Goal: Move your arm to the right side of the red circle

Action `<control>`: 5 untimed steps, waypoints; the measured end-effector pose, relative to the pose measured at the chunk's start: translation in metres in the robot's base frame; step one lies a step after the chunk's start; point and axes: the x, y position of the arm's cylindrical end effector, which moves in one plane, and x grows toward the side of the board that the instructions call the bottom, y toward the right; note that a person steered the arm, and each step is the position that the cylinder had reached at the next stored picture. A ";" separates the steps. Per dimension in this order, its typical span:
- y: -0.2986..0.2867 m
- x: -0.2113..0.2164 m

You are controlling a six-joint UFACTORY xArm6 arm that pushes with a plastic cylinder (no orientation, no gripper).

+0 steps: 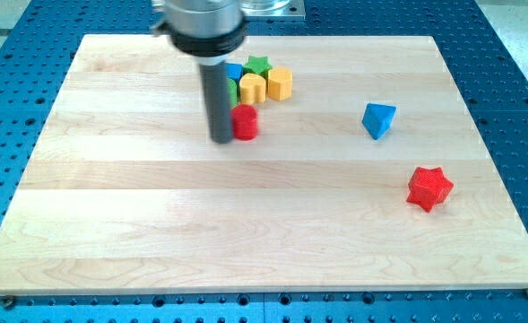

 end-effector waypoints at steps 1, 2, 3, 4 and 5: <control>0.014 0.015; 0.041 0.000; 0.042 -0.029; 0.055 -0.001; 0.096 -0.012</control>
